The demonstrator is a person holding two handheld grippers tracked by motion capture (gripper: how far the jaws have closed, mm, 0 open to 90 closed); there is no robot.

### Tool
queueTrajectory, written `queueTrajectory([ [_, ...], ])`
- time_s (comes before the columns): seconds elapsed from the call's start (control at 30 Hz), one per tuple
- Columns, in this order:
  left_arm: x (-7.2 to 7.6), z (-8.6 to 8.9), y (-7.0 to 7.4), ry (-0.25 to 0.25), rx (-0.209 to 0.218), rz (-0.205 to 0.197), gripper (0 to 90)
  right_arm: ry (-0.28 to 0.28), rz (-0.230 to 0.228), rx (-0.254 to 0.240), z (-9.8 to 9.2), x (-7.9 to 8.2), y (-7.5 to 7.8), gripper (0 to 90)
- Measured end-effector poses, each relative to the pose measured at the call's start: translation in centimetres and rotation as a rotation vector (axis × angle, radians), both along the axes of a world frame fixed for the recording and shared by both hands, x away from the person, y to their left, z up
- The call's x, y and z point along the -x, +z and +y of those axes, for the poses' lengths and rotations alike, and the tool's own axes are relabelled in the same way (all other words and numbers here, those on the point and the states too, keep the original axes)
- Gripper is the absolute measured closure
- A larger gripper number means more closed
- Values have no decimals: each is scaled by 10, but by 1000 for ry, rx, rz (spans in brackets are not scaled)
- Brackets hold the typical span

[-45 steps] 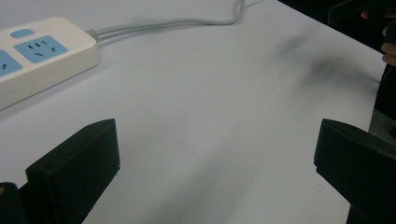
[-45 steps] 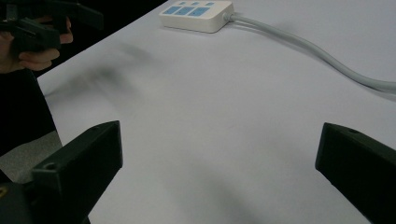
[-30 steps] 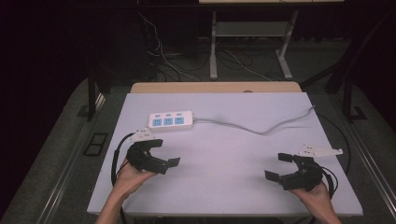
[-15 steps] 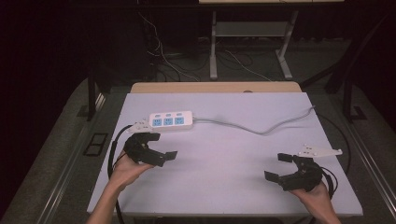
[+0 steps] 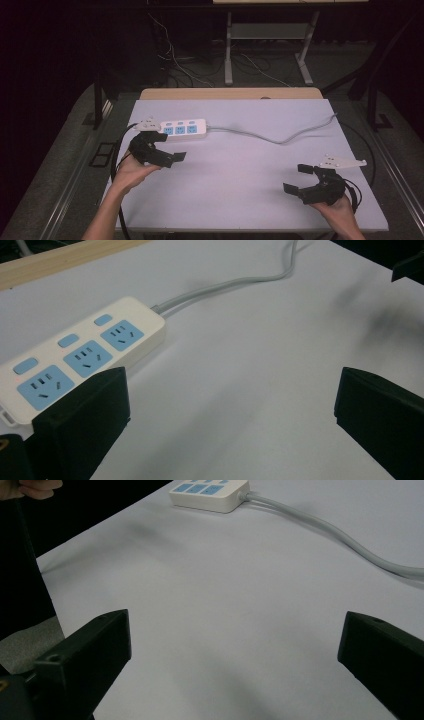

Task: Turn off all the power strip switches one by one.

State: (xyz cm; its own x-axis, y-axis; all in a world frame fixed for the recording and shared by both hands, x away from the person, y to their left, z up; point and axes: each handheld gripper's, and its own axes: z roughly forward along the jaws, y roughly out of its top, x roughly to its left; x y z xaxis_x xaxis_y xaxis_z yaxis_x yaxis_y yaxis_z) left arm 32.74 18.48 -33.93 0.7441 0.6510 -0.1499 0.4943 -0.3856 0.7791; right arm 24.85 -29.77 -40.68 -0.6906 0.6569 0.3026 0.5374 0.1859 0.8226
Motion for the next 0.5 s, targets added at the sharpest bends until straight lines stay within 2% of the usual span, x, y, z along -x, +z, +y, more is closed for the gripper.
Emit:
queueTrajectory([
  [0.27, -10, 2, 4, 4, -14, 3, 2, -3, 0, 0, -1, 0, 0, 5],
  [0.5, -22, 4, 5, 8, -48, 7, 6, -7, -2, -1, -2, 0, 0, 5],
])
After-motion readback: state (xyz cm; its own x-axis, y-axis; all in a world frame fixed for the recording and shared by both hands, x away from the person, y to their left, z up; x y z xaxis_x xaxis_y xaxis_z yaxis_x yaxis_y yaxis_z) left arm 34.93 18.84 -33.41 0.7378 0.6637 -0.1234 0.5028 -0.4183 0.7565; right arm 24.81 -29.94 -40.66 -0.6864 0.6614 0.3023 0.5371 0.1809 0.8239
